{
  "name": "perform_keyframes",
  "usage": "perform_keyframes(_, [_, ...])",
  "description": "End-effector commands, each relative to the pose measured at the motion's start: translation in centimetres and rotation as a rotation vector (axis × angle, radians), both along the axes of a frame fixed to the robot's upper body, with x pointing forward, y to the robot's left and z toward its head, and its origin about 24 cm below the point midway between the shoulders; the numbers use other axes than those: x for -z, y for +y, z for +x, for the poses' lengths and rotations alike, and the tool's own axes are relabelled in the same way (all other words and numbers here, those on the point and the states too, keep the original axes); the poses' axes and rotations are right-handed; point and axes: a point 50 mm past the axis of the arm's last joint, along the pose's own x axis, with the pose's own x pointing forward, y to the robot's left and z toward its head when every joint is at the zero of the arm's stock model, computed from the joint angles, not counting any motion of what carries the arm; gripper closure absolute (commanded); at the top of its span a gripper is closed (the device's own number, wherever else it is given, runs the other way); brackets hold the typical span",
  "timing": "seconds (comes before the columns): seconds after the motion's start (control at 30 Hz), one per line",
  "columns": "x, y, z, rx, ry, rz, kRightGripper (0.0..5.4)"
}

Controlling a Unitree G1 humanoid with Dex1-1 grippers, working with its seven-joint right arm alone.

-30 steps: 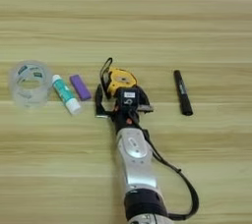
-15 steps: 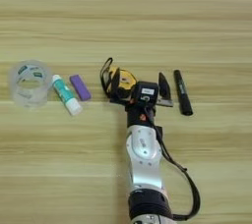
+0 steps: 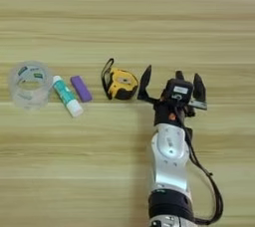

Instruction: Move the objects on the table

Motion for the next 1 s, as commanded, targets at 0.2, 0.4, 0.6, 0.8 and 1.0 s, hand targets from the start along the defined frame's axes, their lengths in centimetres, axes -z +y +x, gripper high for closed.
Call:
perform_keyframes(0.2, [-2.6,-5.1,0.1,0.05,0.08,-0.057,0.04])
perform_keyframes(0.4, [-2.6,-7.3,-0.4,0.089,0.133,-0.06,0.04])
perform_keyframes(0.6, [-1.7,-8.2,-0.8,0.07,0.211,-0.052,0.04])
perform_keyframes(0.8, [-1.0,-8.2,-0.7,0.045,0.256,-0.055,0.04])
perform_keyframes(1.0, [-0.5,-8.3,-0.7,0.032,0.283,-0.052,0.04])
